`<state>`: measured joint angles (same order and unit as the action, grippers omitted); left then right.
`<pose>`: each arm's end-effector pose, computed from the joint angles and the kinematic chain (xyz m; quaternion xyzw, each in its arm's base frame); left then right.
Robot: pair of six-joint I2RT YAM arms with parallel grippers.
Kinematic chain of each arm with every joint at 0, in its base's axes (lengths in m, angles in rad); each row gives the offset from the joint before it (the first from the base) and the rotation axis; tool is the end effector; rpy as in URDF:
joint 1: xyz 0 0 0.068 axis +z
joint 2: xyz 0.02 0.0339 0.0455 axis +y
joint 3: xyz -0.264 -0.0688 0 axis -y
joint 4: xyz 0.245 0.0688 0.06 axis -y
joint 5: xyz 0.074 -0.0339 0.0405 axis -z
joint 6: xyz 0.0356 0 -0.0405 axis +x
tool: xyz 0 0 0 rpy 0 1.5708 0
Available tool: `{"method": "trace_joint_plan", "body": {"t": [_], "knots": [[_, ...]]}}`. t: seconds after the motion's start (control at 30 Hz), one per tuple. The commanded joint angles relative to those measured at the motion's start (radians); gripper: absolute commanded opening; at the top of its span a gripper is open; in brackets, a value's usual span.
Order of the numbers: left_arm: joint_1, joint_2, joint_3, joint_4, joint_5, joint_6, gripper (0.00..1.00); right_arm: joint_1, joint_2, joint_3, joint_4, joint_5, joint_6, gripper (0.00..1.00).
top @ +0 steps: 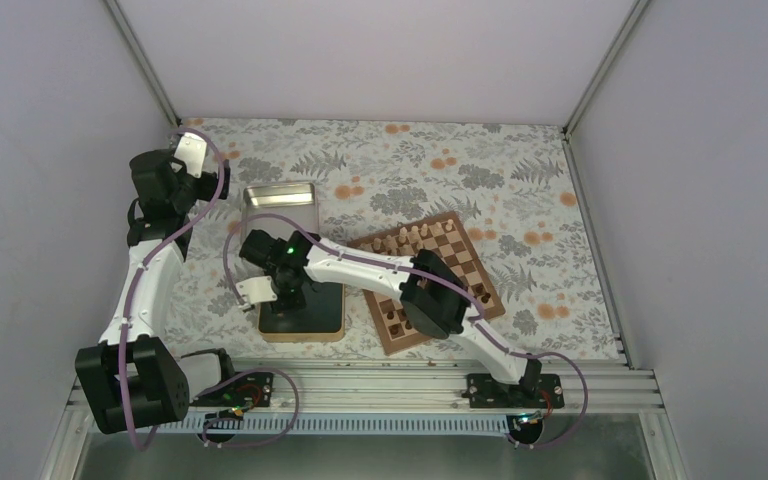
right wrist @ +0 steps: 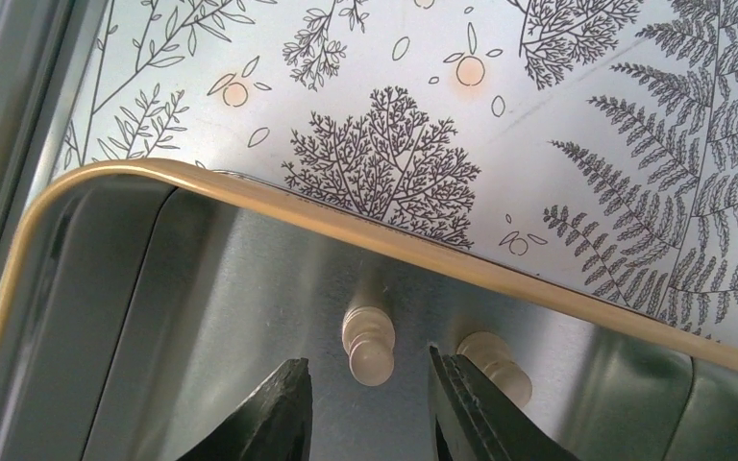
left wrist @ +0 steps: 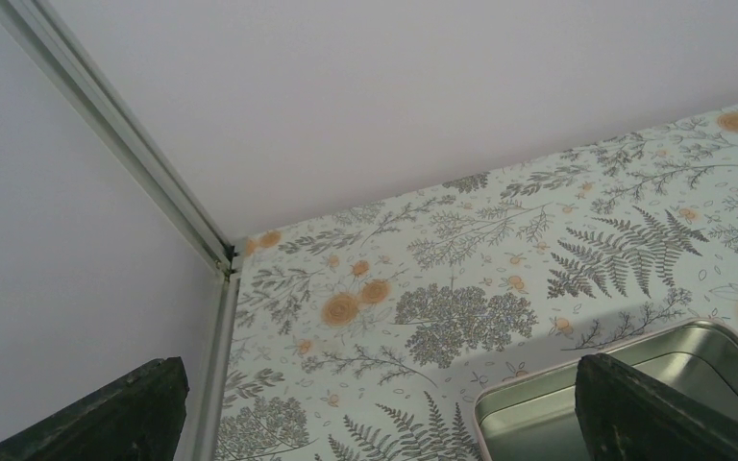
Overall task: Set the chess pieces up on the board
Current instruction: Pick up the chess piece from the storage box.
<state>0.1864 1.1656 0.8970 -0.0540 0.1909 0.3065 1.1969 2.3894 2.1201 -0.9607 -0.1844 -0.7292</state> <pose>0.2680 0.0437 0.3144 0.1041 0.8030 0.0669 0.5830 0.1770 0.4691 0.1838 -0.8145 0.5475 0.1274 0.1432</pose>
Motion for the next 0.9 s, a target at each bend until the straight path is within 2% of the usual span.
{"method": "trace_joint_plan", "body": {"t": [0.0, 0.6, 0.87], "knots": [[0.005, -0.018, 0.0, 0.011, 0.009, 0.008, 1.0, 0.009, 0.016, 0.024, 0.006, 0.007, 0.01, 0.33], [0.006, -0.019, -0.005, 0.016, 0.013, 0.008, 1.0, 0.009, 0.053, 0.052, -0.009, -0.008, 0.006, 0.3], [0.005, -0.02, -0.006, 0.014, 0.018, 0.008, 1.0, 0.009, 0.064, 0.058, -0.021, -0.006, 0.008, 0.21]]}}
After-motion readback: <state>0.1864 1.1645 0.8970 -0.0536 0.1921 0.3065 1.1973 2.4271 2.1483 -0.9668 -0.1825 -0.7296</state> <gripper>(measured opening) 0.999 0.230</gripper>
